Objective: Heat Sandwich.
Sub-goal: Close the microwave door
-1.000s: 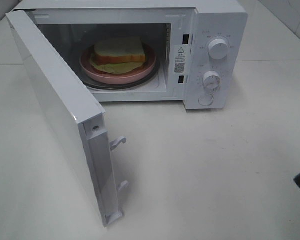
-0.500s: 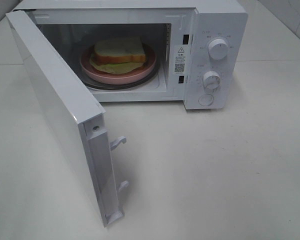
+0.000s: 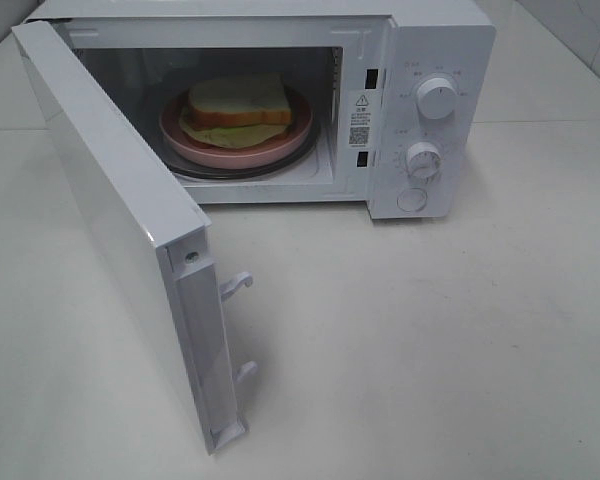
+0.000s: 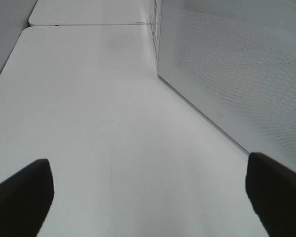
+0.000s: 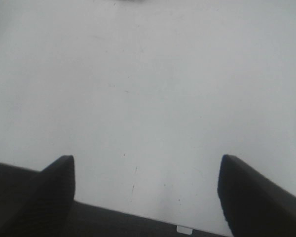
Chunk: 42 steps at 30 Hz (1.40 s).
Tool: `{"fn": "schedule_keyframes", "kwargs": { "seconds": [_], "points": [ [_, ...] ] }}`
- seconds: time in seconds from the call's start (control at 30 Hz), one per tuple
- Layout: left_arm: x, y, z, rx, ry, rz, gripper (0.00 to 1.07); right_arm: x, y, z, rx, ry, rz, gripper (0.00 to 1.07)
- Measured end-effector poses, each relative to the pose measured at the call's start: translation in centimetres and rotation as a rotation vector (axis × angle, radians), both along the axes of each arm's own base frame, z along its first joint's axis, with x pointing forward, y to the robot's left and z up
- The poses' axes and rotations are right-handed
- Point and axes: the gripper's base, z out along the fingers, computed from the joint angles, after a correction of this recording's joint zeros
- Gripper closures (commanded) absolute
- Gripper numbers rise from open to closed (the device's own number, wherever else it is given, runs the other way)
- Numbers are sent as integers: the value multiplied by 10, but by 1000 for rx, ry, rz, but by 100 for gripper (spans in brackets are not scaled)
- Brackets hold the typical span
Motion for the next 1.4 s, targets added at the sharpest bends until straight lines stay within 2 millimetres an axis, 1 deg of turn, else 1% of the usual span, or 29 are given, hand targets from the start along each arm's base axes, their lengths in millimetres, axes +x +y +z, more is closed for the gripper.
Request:
{"fn": "schedule_keyframes", "kwargs": {
  "seconds": [0.07,0.1,0.13,0.23,0.27,0.3,0.4,1.4],
  "points": [
    [0,0,0,0,0,0,3,-6,-2,1,10,-47,-34,31],
    [0,0,0,0,0,0,3,-6,-2,1,10,-47,-34,31],
    [0,0,0,0,0,0,3,-12,-3,2,20,-86,-58,31],
    [0,0,0,0,0,0,3,-22,-5,2,30,-150,-85,31],
    [0,0,0,0,0,0,3,-22,-5,2,30,-150,-85,31],
    [0,0,0,0,0,0,3,-29,-6,2,37,-196,-97,31],
    [0,0,0,0,0,0,3,-34,-7,2,43,-230,-102,31],
    [0,0,0,0,0,0,3,-35,-7,2,43,-232,-103,31]
  ]
}}
